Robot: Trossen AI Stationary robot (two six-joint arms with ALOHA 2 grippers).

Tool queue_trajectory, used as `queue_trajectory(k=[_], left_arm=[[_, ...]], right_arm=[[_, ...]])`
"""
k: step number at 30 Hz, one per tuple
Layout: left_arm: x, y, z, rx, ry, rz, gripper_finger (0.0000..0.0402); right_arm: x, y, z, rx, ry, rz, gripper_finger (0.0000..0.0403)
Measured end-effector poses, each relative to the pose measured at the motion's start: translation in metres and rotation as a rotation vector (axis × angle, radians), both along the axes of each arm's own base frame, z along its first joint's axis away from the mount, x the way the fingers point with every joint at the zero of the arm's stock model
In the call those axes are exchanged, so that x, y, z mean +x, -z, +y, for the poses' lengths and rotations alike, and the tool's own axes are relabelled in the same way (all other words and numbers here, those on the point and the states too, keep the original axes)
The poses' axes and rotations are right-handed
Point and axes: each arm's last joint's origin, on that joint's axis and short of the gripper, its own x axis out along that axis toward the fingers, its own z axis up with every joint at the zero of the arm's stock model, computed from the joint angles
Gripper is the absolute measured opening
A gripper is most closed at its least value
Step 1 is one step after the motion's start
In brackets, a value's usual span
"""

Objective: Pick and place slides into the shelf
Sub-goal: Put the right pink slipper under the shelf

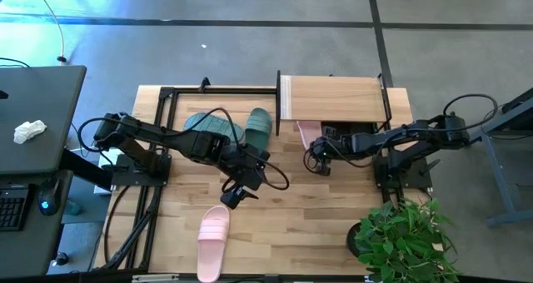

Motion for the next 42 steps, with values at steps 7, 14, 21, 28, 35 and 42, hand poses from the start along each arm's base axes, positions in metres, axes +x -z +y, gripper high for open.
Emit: queue_trajectory(k=[7,14,21,28,35,42], left_arm=[[0.000,0.000,0.000,-0.003,-0.003,0.000,0.0239],[0.000,0.000,0.000,0.000,-0.004,0.000,0.0239],[0.000,0.000,0.000,0.008,-0.010,-0.004,0.0239],[0.000,0.000,0.000,0.007,-0.011,-0.003,0.0239],[0.000,0.000,0.000,0.006,-0.011,-0.003,0.0239],[0.000,0.003,0.000,0.006,-0.011,0.005,0.0239]], right_arm=[[0.006,0.015,-0.005,0.005,0.011,0.036,0.0083],[0.009,0.015,-0.008,-0.032,0.089,-0.005,0.0076],[0.009,0.014,-0.011,-0.017,0.142,-0.038,0.0034],[0.009,0.014,-0.013,0.025,0.182,-0.055,0.0020],[0.007,0.015,-0.007,0.036,0.252,-0.063,0.0008],[0.006,0.016,-0.002,0.050,0.351,-0.083,0.0002]])
